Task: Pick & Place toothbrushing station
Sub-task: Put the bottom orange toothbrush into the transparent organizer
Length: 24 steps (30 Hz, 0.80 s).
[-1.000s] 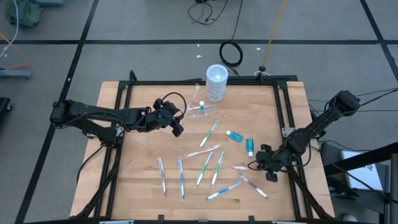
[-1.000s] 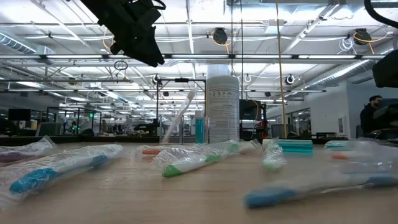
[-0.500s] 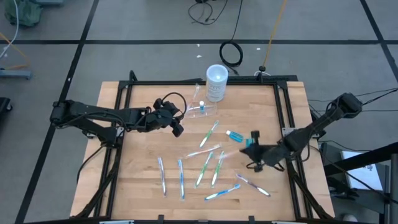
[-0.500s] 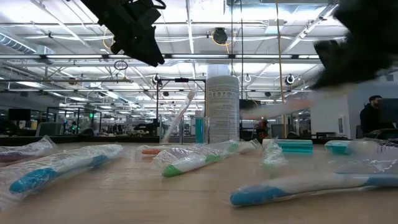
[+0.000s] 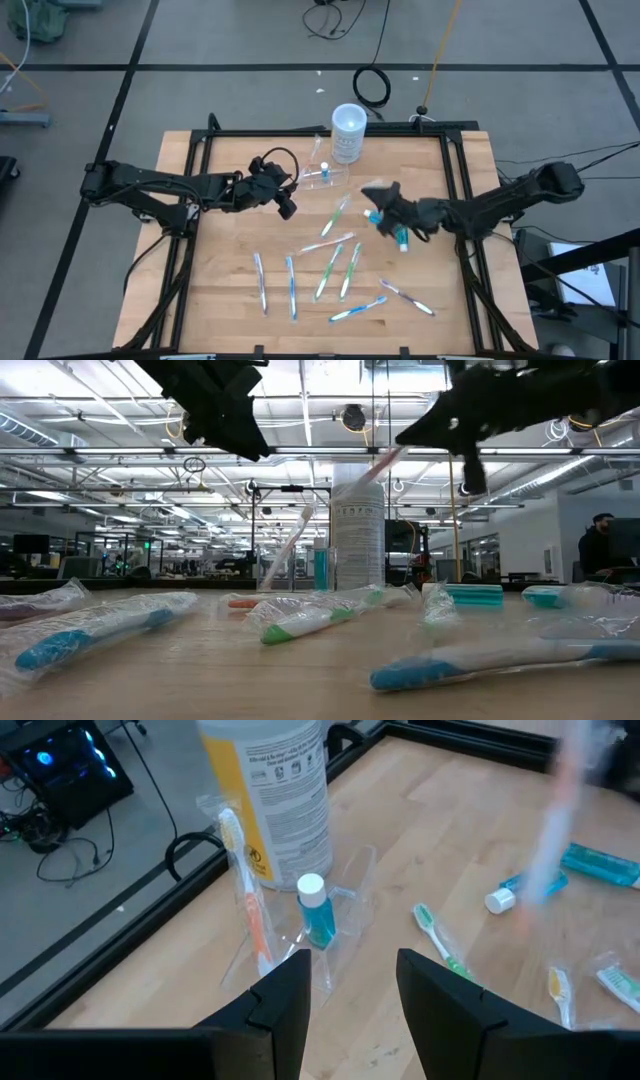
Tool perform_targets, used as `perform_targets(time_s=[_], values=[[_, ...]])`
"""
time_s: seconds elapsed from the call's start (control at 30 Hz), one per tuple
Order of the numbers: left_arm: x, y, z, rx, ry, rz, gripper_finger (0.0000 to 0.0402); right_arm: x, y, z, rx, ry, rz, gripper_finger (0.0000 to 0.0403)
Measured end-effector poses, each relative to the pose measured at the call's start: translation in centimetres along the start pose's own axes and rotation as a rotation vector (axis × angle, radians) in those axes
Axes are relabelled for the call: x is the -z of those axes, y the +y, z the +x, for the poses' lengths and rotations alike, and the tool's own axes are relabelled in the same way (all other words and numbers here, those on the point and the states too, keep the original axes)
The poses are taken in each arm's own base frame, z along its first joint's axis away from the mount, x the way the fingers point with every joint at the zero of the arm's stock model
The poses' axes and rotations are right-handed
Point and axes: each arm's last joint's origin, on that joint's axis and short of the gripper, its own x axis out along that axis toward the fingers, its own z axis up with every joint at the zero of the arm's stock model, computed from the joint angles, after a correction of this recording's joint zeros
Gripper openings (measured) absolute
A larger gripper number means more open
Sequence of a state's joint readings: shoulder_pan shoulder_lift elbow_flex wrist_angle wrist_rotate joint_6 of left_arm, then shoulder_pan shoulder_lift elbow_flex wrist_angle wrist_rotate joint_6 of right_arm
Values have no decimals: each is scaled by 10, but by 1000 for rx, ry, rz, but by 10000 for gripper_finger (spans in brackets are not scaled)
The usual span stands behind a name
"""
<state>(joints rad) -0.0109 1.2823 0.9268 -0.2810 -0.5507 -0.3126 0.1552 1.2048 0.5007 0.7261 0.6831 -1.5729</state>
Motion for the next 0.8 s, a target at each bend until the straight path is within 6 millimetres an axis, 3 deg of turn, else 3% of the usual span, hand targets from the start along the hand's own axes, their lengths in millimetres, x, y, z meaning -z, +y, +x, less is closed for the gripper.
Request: perform_targets(time_s=[0.2,0.43,0.8], values=[[0,0,0,0,-1,3,157,25,0,40,34,177,-120,0],[0,0,0,0,0,4,157,43,13,78,-76,292,-343,0],[1,0,0,-1,5,6,157,41,47,93,-210,273,-537,0]])
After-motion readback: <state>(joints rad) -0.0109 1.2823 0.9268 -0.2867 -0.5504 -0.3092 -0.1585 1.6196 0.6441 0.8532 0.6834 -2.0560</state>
